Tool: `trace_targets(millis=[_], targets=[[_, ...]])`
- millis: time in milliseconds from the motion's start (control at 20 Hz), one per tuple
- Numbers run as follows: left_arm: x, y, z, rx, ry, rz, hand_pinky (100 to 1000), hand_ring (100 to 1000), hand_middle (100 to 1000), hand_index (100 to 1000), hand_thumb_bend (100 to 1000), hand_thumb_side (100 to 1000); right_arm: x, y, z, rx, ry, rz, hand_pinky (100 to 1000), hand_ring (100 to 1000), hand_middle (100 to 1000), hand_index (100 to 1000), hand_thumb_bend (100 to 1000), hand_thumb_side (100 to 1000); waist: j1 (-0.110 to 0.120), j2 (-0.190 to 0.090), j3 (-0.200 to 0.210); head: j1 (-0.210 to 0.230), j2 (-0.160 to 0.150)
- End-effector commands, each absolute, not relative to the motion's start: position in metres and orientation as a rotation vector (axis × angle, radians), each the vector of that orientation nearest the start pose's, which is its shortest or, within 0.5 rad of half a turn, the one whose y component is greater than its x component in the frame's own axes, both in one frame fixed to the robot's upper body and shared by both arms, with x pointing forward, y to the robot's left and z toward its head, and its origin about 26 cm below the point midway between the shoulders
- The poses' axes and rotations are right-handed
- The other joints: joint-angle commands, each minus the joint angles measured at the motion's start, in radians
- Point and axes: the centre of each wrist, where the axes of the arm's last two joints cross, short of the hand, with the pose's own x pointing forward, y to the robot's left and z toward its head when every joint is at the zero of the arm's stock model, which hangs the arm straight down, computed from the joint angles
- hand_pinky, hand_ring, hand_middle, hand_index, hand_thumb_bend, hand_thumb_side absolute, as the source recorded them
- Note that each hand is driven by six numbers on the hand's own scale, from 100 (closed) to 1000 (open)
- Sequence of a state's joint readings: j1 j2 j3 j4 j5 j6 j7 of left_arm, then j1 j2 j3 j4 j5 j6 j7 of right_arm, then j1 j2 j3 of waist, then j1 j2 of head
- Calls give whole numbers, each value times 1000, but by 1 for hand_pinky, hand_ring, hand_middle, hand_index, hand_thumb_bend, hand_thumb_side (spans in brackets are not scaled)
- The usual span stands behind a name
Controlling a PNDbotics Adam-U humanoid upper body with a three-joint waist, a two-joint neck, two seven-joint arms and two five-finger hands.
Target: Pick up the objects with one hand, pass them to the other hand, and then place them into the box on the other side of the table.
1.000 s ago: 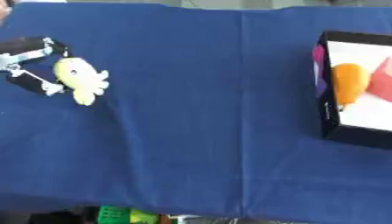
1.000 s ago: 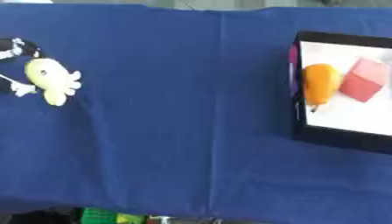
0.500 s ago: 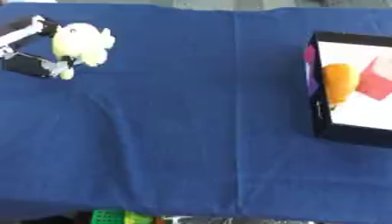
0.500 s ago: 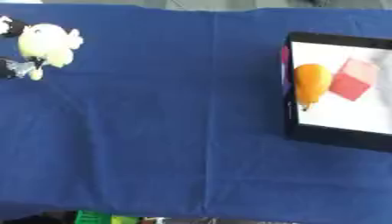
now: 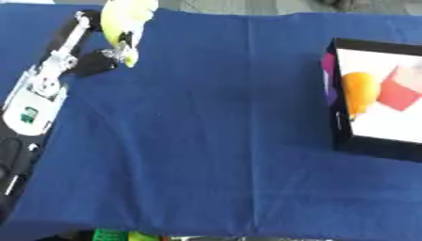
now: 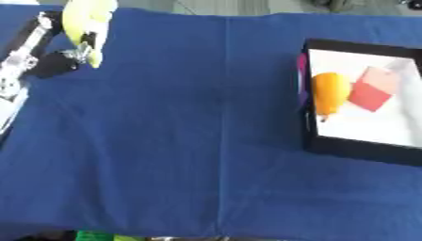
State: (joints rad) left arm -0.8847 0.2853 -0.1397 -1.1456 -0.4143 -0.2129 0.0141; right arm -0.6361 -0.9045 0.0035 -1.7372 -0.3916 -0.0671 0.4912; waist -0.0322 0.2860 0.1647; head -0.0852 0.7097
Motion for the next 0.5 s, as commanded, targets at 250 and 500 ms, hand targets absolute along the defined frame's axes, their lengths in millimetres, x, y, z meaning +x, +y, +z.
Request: trace_targets(millis=[250,500], targets=[[449,177,197,683,-2294,-738,781,551,489,633,100,376,334,-294,338,-6,-2049,1428,1000,1000,1000,1000,100,225,1,-28,-1,-16,-9],[446,171,192,899,-2335,-887,754,556,495,625,100,172,341,-267,330,20,-1992,1506,1000,1000,1000,1000,100,200,5,-31,-2,-34,-2]])
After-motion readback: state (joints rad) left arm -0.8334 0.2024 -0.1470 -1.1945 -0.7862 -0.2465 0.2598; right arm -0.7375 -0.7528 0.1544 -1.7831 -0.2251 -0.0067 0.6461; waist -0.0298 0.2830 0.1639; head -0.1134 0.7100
